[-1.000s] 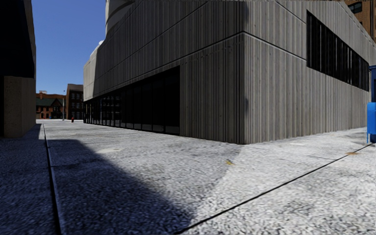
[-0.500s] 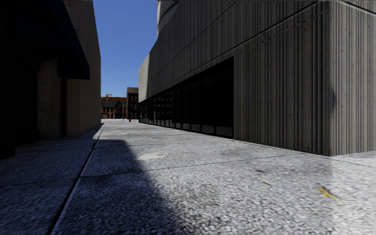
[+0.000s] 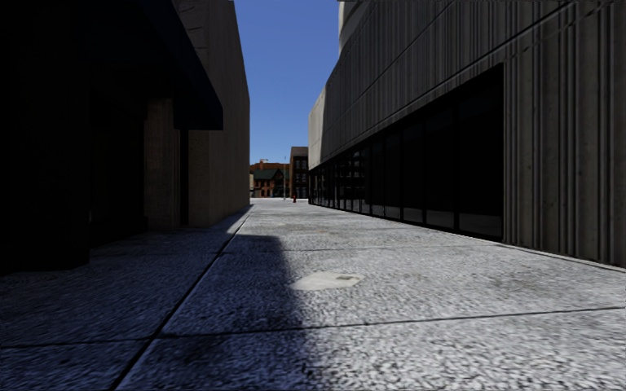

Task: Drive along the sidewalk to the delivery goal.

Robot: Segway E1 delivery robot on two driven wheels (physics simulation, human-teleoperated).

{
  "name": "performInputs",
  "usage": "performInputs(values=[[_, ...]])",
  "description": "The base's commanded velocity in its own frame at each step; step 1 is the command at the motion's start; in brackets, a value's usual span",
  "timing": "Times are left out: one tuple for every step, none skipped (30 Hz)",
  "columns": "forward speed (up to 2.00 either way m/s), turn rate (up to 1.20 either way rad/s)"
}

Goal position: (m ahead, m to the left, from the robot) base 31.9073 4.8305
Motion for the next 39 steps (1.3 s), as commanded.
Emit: performInputs(values=[[2.0,0.56],[2.0,0.42],[2.0,0.0],[2.0,0.0],[2.0,0.0],[2.0,0.0],[2.0,0.0],[2.0,0.0],[2.0,0.0],[2.0,0.0],[2.0,0.0],[2.0,0.0],[2.0,0.0],[2.0,0.0],[2.0,0.0],[2.0,0.0],[2.0,0.0],[2.0,0.0],[2.0,0.0],[2.0,0.0],[2.0,0.0],[2.0,0.0],[2.0,0.0],[2.0,0.0],[2.0,0.0],[2.0,0.1],[2.0,0.16],[2.0,0.18],[2.0,0.18],[2.0,0.18],[2.0,0.18],[2.0,0.08],[2.0,0.08],[2.0,0.0],[2.0,0.0],[2.0,0.0],[2.0,0.0],[2.0,0.0],[2.0,0.0]])
